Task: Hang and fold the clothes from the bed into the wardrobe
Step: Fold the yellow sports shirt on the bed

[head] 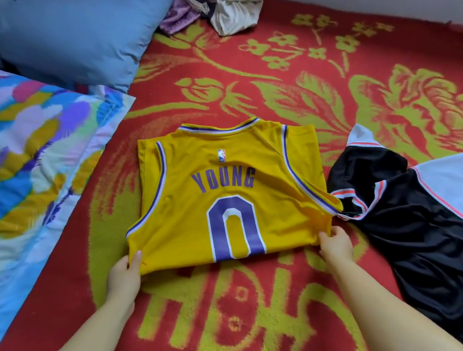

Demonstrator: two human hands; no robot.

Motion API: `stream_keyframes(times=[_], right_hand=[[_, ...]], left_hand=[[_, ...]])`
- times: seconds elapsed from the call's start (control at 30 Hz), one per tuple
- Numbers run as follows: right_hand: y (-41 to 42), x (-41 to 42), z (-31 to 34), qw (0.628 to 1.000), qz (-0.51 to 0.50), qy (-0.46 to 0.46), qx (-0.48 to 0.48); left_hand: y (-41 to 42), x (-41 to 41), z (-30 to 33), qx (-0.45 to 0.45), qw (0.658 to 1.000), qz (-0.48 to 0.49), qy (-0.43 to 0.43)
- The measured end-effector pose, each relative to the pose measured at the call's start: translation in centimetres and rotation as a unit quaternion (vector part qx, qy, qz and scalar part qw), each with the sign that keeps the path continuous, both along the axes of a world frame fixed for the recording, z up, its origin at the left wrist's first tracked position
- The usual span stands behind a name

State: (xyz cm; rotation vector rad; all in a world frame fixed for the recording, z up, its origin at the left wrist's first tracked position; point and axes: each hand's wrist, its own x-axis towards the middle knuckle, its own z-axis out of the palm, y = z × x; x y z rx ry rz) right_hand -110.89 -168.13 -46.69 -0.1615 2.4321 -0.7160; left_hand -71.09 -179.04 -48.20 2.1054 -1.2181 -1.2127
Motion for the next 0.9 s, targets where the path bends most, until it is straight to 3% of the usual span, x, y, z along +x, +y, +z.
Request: stream_keyframes(times=[0.13, 0.23, 0.33, 0.5, 0.6, 0.7, 0.9], right_hand=[[0.0, -1.5, 0.5, 0.995, -0.006, 0.080, -0.059], [2.9, -1.9, 2.1, 0.988, -0.016, 0.144, -0.046], [6.3, -1.8, 5.0, 0.991, 0.017, 0.133, 0.001], [10.4, -2.1, 5.7, 0.984, 0.020, 0.074, 0.158], [7.0, 0.6, 6.0, 0.956, 0.164, 0.181, 0.164], [-0.1, 6.2, 6.3, 0.908, 0.350, 0.221, 0.069], [-15.5, 22.7, 5.0, 0.819, 0.569, 0.071, -0.001]], left_hand=[[-0.4, 0.6, -0.5, -0.029, 0.999, -0.013, -0.039], [1.8, 1.7, -0.2, -0.012, 1.000, -0.017, -0.023], [5.8, 2.9, 1.3, 0.023, 0.999, -0.038, -0.014], [12.4, 4.8, 2.2, 0.132, 0.988, -0.079, -0.019], [12.1, 4.7, 2.4, 0.142, 0.986, -0.075, -0.032], [11.6, 3.6, 3.1, 0.133, 0.988, -0.067, -0.030], [11.7, 3.4, 2.2, 0.155, 0.987, -0.022, 0.027]])
